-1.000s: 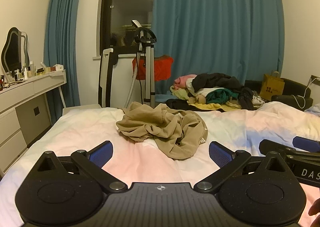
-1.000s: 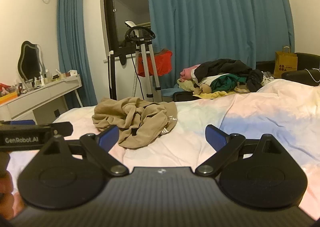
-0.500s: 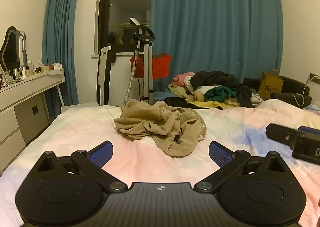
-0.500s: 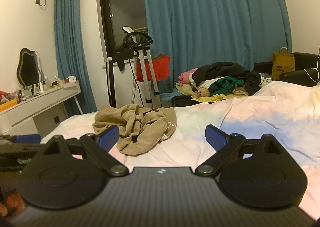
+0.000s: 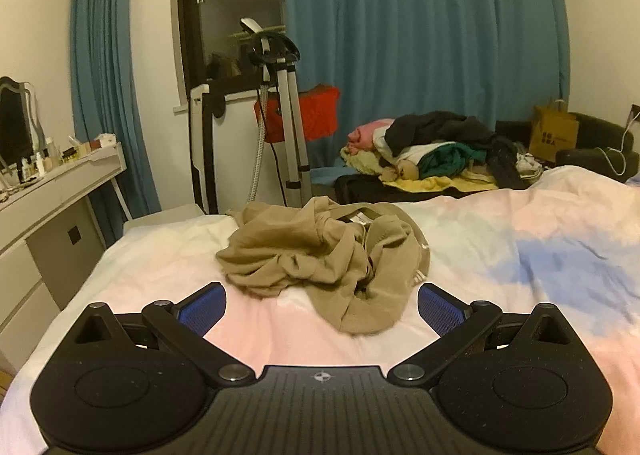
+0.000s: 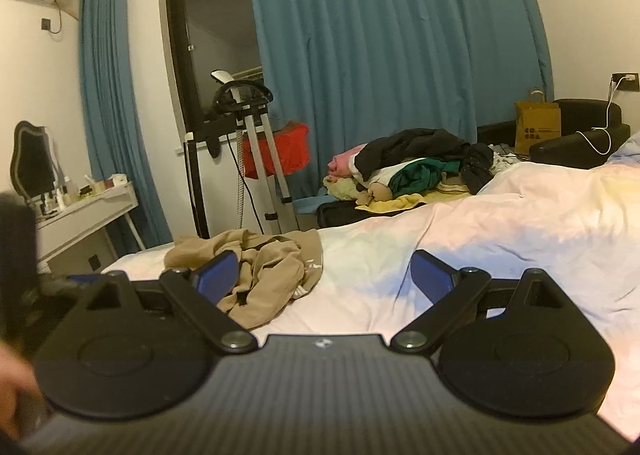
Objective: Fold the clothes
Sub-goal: 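Move both grippers toward the crumpled beige T-shirt on the bed, then grasp the beige T-shirt with the left gripper and lift it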
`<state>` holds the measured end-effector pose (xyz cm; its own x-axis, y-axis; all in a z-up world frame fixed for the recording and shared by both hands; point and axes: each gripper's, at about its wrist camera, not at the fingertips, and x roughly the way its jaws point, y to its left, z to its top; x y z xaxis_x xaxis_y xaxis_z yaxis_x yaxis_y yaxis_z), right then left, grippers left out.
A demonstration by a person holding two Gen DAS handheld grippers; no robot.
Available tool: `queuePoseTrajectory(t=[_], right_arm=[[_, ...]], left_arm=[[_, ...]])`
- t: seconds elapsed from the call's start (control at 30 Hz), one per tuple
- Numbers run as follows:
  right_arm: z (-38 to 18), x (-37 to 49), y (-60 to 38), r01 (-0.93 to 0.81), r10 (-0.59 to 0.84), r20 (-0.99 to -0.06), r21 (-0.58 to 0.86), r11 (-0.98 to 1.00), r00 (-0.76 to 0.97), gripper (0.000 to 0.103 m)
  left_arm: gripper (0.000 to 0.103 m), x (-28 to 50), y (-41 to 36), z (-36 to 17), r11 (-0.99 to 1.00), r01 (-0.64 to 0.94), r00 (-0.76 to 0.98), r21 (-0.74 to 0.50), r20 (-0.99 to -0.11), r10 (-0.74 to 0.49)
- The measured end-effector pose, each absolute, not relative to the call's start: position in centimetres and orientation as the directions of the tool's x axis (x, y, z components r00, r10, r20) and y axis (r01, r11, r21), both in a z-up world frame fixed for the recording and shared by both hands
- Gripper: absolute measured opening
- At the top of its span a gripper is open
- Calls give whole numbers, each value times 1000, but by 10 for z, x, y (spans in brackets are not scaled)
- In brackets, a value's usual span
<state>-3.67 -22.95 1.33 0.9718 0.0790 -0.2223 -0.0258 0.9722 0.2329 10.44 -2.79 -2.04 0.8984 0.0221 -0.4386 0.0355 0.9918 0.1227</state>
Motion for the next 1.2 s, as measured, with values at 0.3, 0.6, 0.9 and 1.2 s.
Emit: queuePoseTrajectory(t=[0.3,0.6,0.9,1.2], right_arm=[[-32,7,-241,25,80,-295,337,941,952,92],[-68,47,-235,66,51,-340,322,944,939,82],[-83,59,-214,-6,99,-331,271,963,938,81],[-56,22,-213,-26,104,-243,304,952,964,81]], left_arm=[[95,223,-41,-49,983,66,867,174,-497,29],[68,321,-24,-89,987,37,855,156,-517,50],[10,275,18,-58,998,47,895,-46,-442,-62],[9,126,23,4,987,132,940,-95,-303,-155]])
